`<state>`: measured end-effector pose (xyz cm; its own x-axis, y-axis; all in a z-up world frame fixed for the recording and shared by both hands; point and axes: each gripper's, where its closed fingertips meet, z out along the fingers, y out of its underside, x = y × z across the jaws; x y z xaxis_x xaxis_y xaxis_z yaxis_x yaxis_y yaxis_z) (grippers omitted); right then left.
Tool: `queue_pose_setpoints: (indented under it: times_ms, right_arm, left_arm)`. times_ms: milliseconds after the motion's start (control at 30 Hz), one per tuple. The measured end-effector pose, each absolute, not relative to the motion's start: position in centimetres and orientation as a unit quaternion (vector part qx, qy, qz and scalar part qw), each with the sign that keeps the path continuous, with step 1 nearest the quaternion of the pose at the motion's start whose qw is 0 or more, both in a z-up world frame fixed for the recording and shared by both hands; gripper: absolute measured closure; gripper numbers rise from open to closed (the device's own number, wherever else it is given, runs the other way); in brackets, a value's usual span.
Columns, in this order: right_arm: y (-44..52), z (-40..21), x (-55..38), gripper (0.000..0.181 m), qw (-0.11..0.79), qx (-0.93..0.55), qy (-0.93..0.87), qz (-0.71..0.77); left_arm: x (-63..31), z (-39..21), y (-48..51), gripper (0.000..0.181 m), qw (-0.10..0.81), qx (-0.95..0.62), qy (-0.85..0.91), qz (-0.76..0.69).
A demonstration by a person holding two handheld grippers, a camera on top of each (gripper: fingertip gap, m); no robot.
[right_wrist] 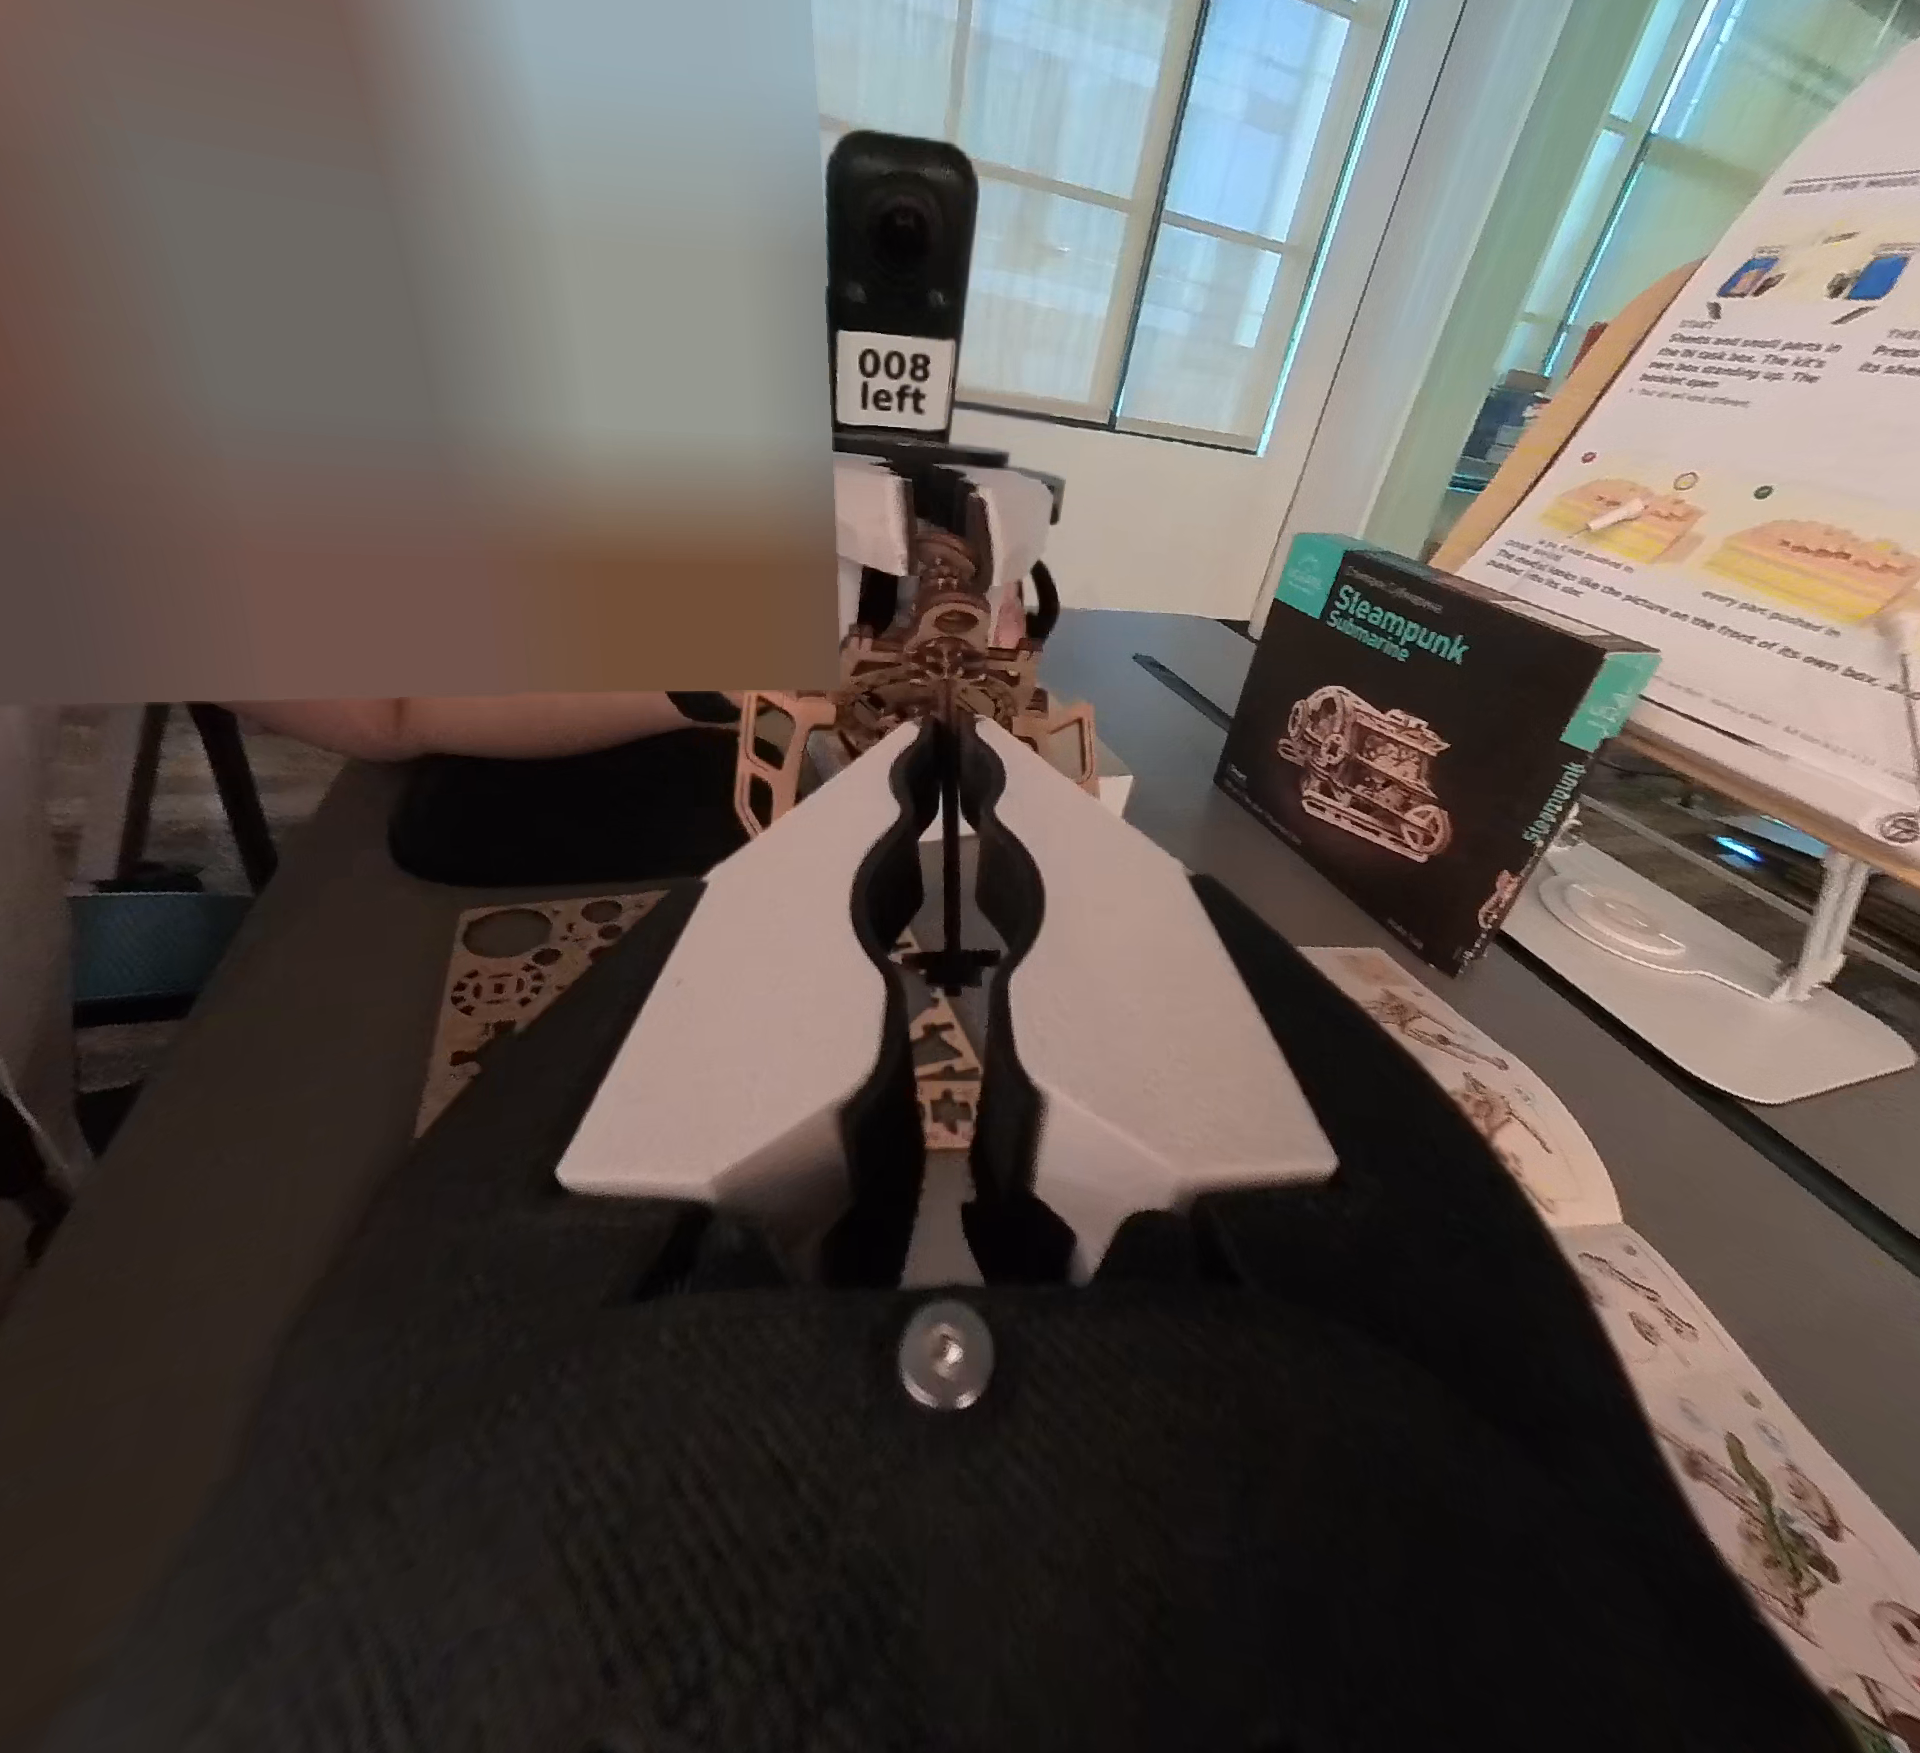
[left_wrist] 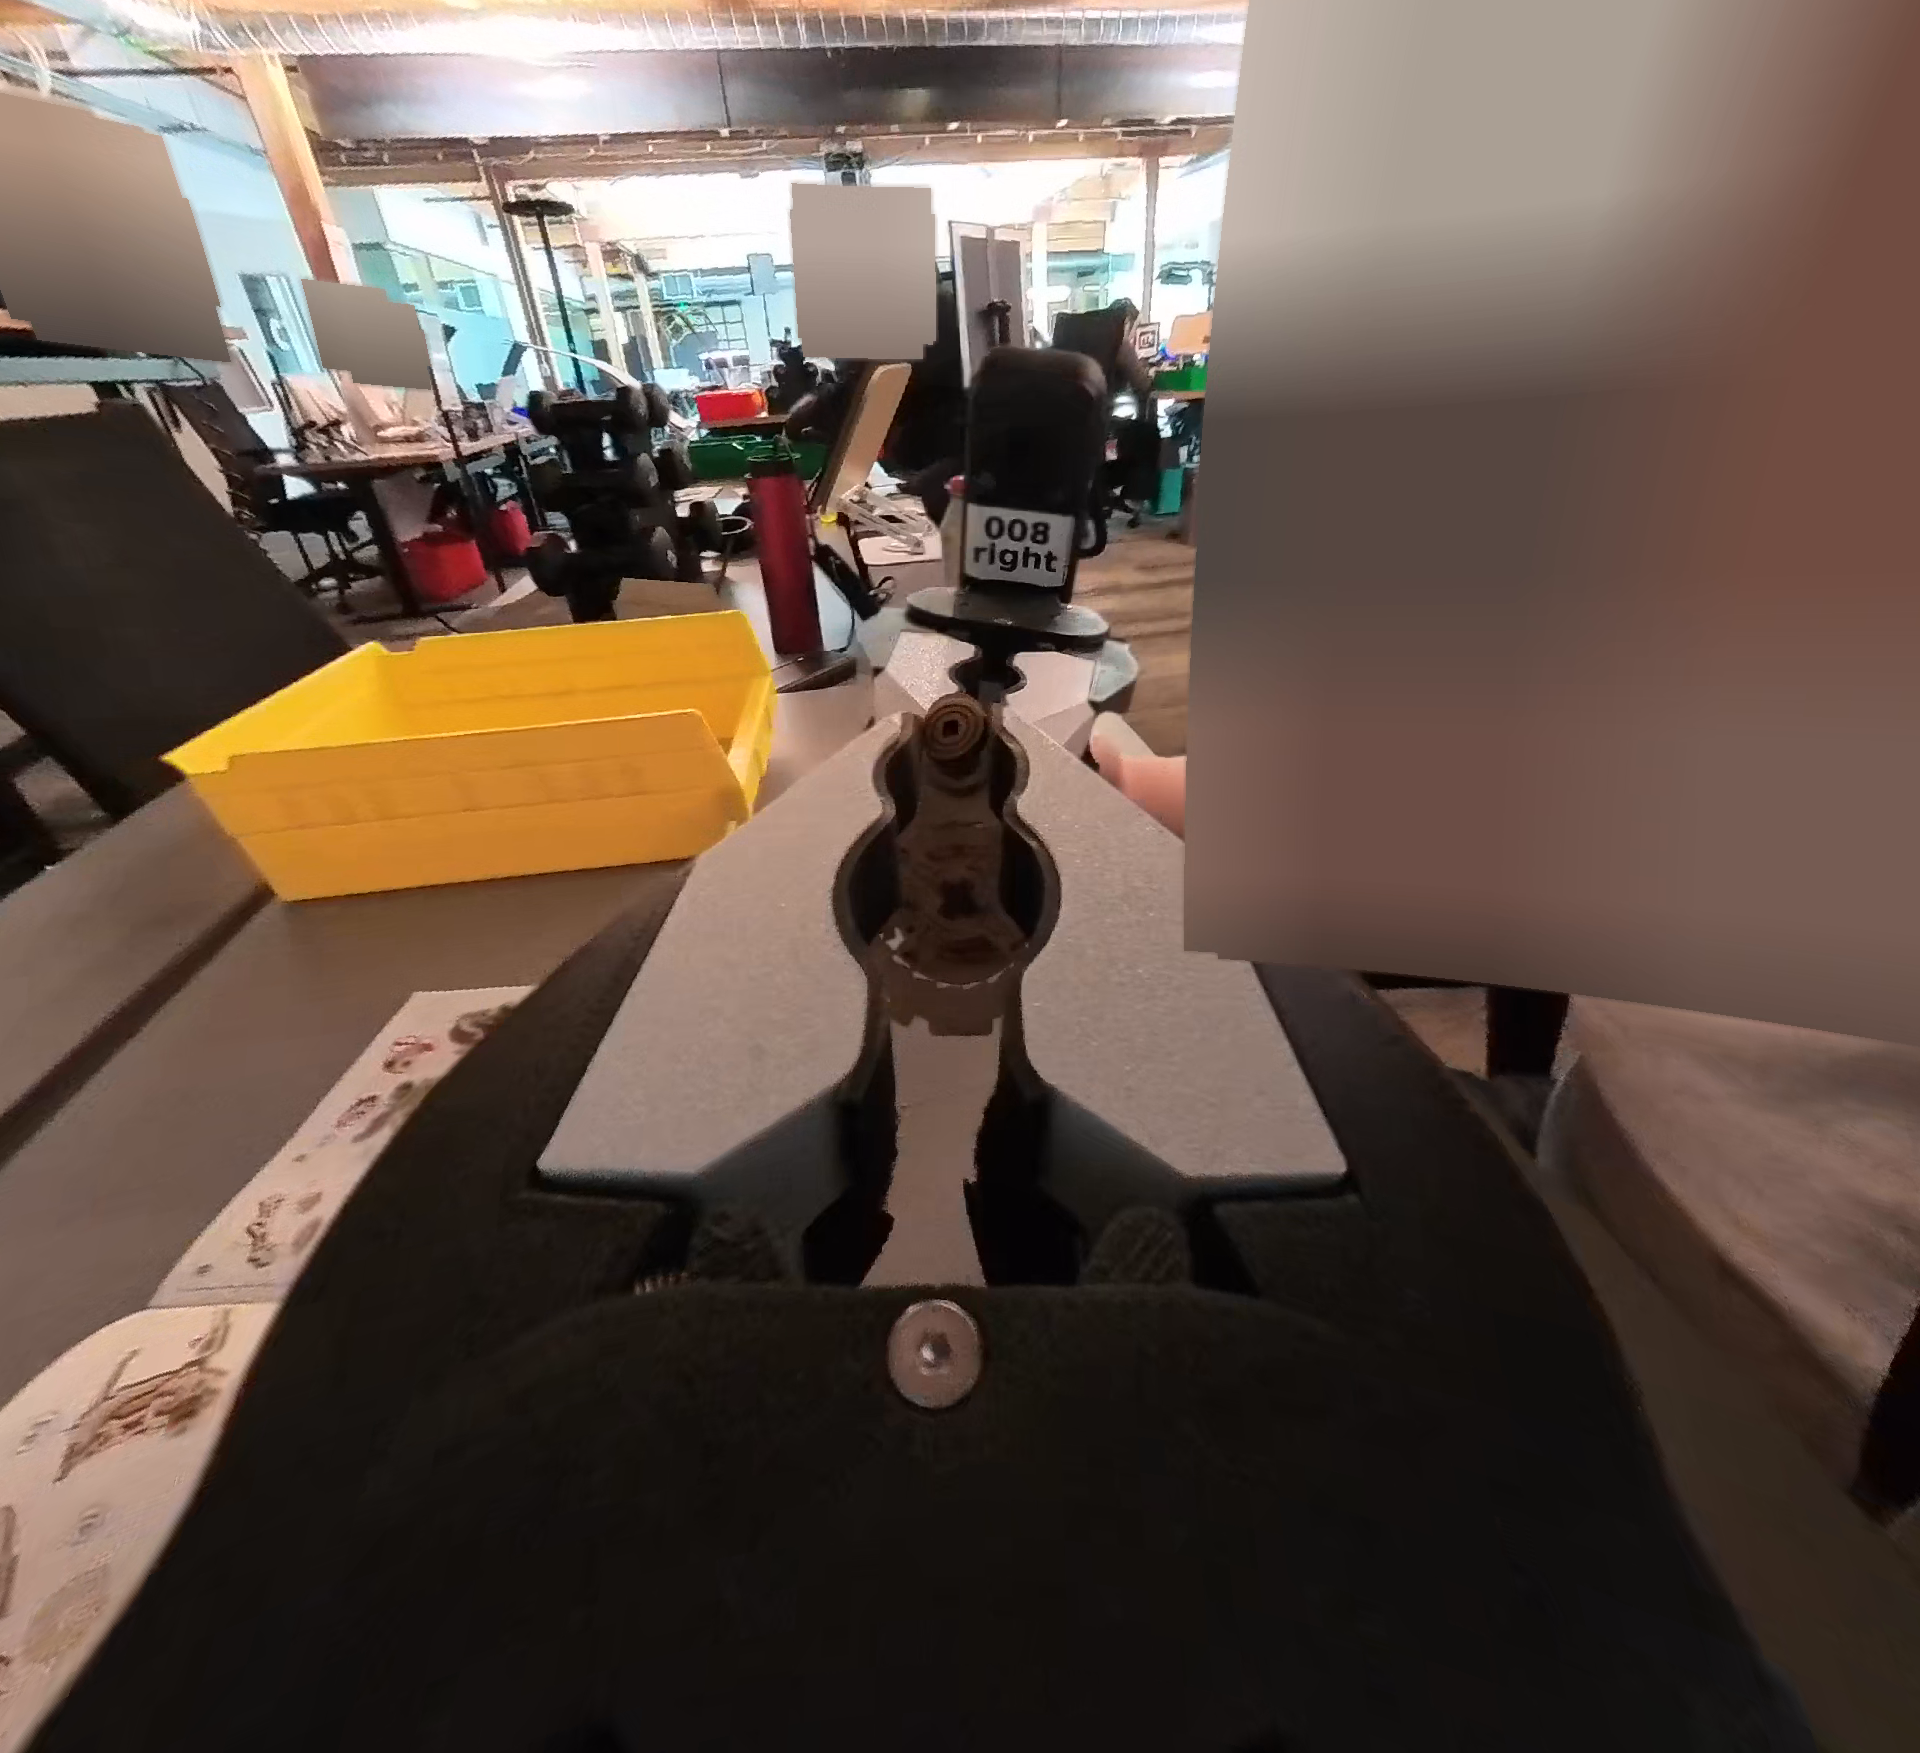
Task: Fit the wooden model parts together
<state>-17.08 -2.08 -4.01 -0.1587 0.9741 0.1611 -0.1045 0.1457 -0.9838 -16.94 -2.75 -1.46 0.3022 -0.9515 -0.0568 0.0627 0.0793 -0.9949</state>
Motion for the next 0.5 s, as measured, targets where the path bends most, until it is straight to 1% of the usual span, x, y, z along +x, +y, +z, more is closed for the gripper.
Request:
queue_pose_setpoints:
  times_ms: [33,100,233,400,500]
  right_arm:
    - [-2.0,-4.1,-17.1,0.181,0.518,-0.394,-0.556,0.517]
    - [-1.8,-4.1,-17.2,0.181,0.513,-0.402,-0.55,0.522]
    - [-1.3,-4.3,-17.4,0.181,0.474,-0.43,-0.524,0.562]
    - [-1.1,-4.5,-17.7,0.181,0.422,-0.455,-0.49,0.613]
    - [-1.1,-4.4,-17.7,0.181,0.41,-0.453,-0.478,0.631]
  left_arm:
    - [-17.0,-1.5,-2.7,0.17,0.603,-0.535,0.415,-0.422]
    - [-17.2,-1.6,-2.4,0.17,0.613,-0.533,0.417,-0.407]
    - [-17.5,-1.9,-1.6,0.17,0.647,-0.535,0.426,-0.337]
    - [-17.8,-2.0,-1.1,0.17,0.657,-0.543,0.423,-0.309]
    - [-17.6,-2.0,-1.1,0.171,0.637,-0.555,0.408,-0.348]
